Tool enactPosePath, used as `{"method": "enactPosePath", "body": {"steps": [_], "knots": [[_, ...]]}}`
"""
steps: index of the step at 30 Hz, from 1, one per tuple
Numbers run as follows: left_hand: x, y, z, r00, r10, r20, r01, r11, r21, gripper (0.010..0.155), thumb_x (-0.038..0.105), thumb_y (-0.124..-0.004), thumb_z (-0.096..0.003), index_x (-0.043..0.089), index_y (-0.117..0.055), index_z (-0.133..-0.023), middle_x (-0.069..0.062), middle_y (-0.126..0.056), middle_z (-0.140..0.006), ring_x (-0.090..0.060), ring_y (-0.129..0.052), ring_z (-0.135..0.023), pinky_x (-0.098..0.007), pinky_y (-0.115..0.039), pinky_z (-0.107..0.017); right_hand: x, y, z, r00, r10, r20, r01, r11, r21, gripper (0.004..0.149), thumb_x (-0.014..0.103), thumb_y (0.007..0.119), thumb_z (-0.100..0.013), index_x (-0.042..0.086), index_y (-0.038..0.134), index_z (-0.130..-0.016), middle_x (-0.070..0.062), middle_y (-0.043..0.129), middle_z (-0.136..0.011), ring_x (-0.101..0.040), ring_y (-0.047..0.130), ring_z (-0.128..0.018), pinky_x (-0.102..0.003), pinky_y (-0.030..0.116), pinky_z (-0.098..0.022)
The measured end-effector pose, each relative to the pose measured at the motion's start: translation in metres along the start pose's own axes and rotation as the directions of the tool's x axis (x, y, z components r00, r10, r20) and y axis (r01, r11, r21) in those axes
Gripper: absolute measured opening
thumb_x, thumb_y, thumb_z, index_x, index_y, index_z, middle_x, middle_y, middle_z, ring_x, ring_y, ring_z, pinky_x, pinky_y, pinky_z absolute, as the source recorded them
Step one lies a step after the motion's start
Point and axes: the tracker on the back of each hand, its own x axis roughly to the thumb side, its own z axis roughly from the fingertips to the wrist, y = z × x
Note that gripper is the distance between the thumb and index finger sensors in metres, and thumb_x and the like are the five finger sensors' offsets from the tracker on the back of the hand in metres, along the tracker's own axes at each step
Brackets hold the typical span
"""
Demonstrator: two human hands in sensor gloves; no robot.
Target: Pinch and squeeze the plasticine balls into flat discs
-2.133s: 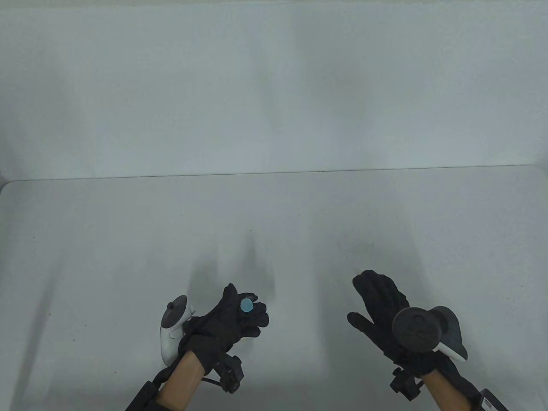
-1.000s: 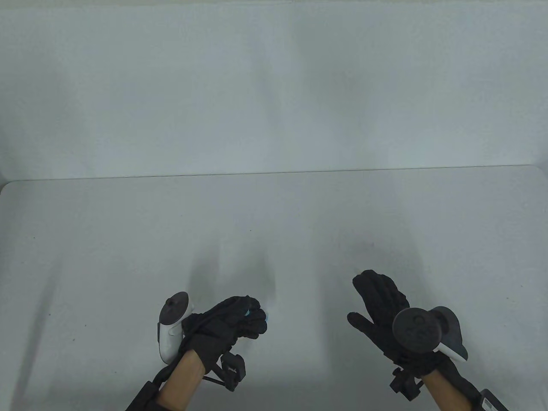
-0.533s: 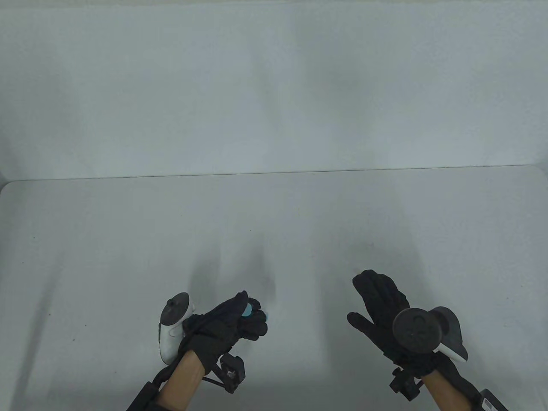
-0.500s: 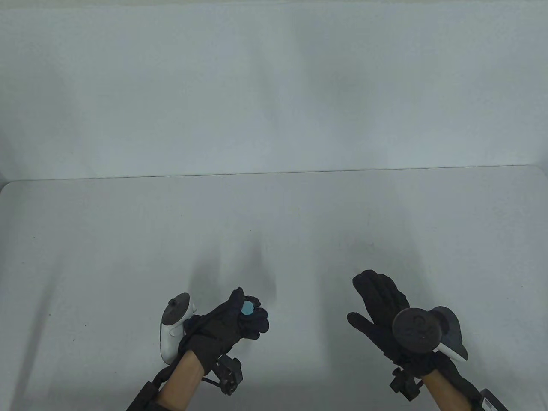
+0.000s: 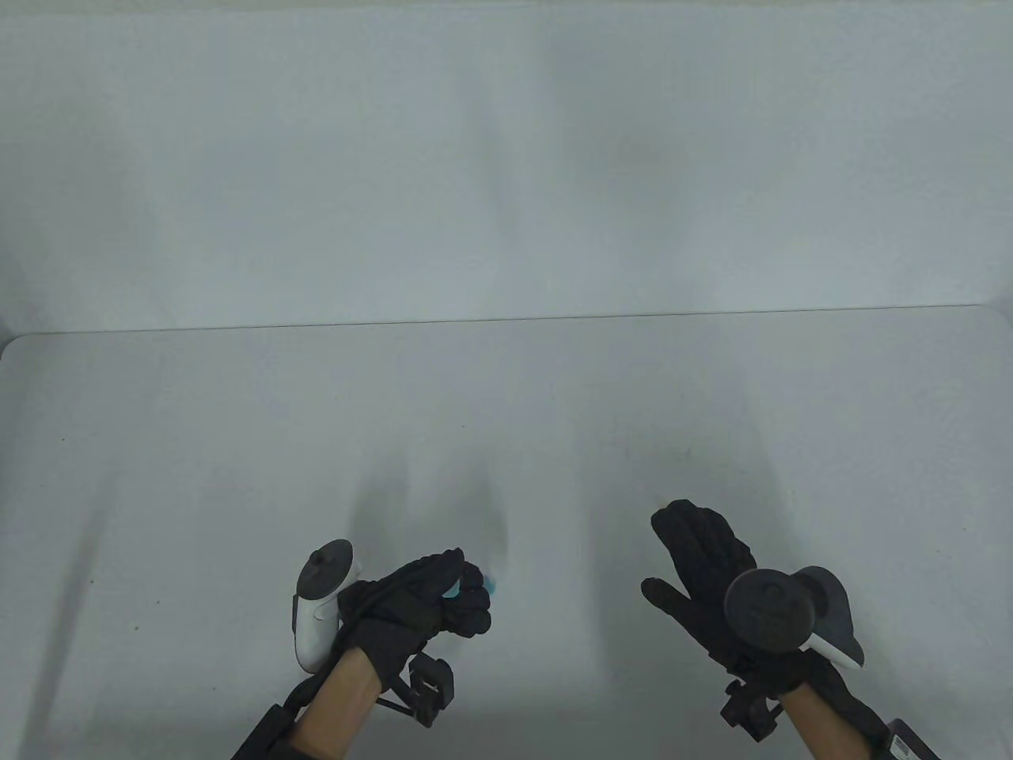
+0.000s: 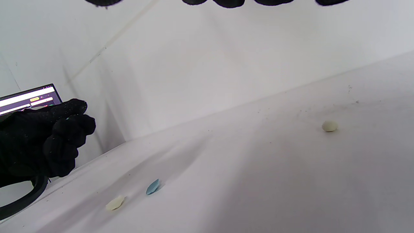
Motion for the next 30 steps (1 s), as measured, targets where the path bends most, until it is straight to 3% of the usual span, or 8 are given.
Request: {"method": "enactPosePath", "body": {"steps": [3,6,8,11,14,24,26,30], "knots": [[0.000,-0.001,0.001,1.000,0.016,0.019,-0.016,1.000,0.002,0.044,0.043,-0.069,-0.0558,0.012,-0.089,-0.079,-0.006,-0.104,-0.065,-0.024,-0.111,-0.052,-0.041,-0.089,-0.049,0.000,0.000,0.000,1.000,0.000,-0.001,0.000,1.000,0.003,0.075,0.059,0.050,-0.060,0.013,0.032,-0.116,-0.019,0.033,-0.122,-0.055,0.041,-0.108,-0.075,0.049,-0.068],[-0.003,-0.001,0.000,0.997,0.077,0.020,-0.075,0.994,-0.081,0.078,0.059,-0.058,-0.0544,-0.001,-0.068,-0.103,-0.022,-0.085,-0.094,-0.041,-0.098,-0.075,-0.051,-0.079,-0.060,0.001,0.000,0.000,1.000,0.000,0.001,0.000,1.000,-0.002,0.075,0.059,0.050,-0.059,0.013,0.032,-0.116,-0.019,0.033,-0.122,-0.056,0.041,-0.108,-0.075,0.049,-0.068],[-0.004,-0.001,0.000,0.995,0.100,0.006,-0.100,0.991,-0.084,0.083,0.060,-0.058,-0.0542,-0.004,-0.063,-0.106,-0.026,-0.079,-0.098,-0.045,-0.095,-0.078,-0.054,-0.078,-0.061,0.000,0.000,0.000,1.000,-0.001,-0.001,0.001,1.000,0.002,0.075,0.059,0.050,-0.059,0.013,0.032,-0.116,-0.019,0.033,-0.122,-0.055,0.041,-0.108,-0.075,0.049,-0.068],[-0.004,-0.002,0.000,0.998,0.058,-0.007,-0.058,0.996,-0.065,0.071,0.053,-0.060,-0.0562,-0.002,-0.070,-0.101,-0.023,-0.087,-0.091,-0.041,-0.099,-0.073,-0.051,-0.081,-0.058,0.001,0.000,0.000,1.000,0.000,0.000,0.000,1.000,-0.001,0.075,0.059,0.050,-0.059,0.013,0.032,-0.116,-0.019,0.033,-0.122,-0.055,0.041,-0.108,-0.075,0.049,-0.068],[-0.002,-0.001,-0.001,1.000,0.011,-0.003,-0.011,0.999,-0.031,0.049,0.040,-0.065,-0.0579,0.005,-0.085,-0.085,-0.013,-0.100,-0.072,-0.029,-0.109,-0.058,-0.044,-0.087,-0.051,0.000,0.000,0.000,1.000,0.000,-0.001,0.000,1.000,0.003,0.075,0.059,0.050,-0.059,0.013,0.032,-0.116,-0.019,0.033,-0.122,-0.055,0.041,-0.108,-0.075,0.049,-0.068],[0.006,-0.006,0.001,0.998,-0.022,0.054,0.023,0.999,-0.025,0.046,0.035,-0.067,-0.0560,0.001,-0.085,-0.083,-0.002,-0.103,-0.056,-0.015,-0.114,-0.040,-0.033,-0.094,-0.044,0.001,0.000,0.000,1.000,-0.001,0.004,0.001,1.000,-0.002,0.075,0.059,0.050,-0.059,0.013,0.032,-0.116,-0.019,0.033,-0.122,-0.055,0.041,-0.108,-0.075,0.049,-0.068],[0.003,-0.004,0.001,0.999,0.000,0.047,0.000,1.000,-0.002,0.050,0.037,-0.065,-0.0566,0.001,-0.083,-0.086,-0.005,-0.103,-0.064,-0.019,-0.113,-0.049,-0.036,-0.092,-0.049,0.001,0.000,0.000,1.000,-0.001,0.003,0.001,1.000,0.001,0.075,0.059,0.050,-0.060,0.013,0.033,-0.116,-0.019,0.033,-0.122,-0.055,0.041,-0.108,-0.075,0.049,-0.068],[-0.004,-0.003,-0.001,0.991,0.129,0.021,-0.125,0.986,-0.111,0.082,0.057,-0.058,-0.0547,-0.007,-0.056,-0.107,-0.027,-0.077,-0.097,-0.043,-0.093,-0.081,-0.053,-0.074,-0.064,0.001,0.000,0.000,1.000,0.000,0.005,0.000,1.000,-0.005,0.075,0.059,0.050,-0.059,0.013,0.033,-0.116,-0.019,0.033,-0.122,-0.055,0.041,-0.108,-0.075,0.049,-0.068]]}}
